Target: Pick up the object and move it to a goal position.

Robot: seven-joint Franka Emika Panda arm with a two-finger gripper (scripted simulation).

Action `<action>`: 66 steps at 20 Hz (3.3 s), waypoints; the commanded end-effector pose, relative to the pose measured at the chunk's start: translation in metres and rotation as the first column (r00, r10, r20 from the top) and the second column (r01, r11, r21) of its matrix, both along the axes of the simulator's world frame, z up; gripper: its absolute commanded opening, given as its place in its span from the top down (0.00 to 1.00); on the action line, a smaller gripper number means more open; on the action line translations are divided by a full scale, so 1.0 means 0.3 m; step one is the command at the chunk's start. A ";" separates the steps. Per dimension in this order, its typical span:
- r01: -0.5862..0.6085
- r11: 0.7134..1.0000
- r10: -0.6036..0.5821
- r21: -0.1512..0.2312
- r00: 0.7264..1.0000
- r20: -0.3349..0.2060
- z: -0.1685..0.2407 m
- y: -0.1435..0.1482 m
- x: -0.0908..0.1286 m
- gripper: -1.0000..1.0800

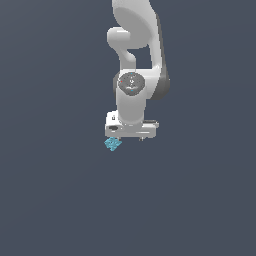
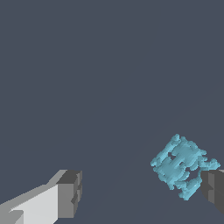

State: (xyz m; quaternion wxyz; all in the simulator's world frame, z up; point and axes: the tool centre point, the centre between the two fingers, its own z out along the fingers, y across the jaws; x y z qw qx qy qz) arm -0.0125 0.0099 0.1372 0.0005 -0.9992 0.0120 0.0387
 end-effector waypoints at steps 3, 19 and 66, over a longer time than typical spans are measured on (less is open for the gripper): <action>-0.002 1.000 0.002 0.001 1.000 0.001 0.002 -0.001 0.000 0.04; -0.001 1.000 0.001 0.008 1.000 0.012 0.026 -0.023 -0.009 0.04; 0.640 0.768 -0.638 -0.002 0.766 0.077 -0.275 -0.262 -0.172 0.04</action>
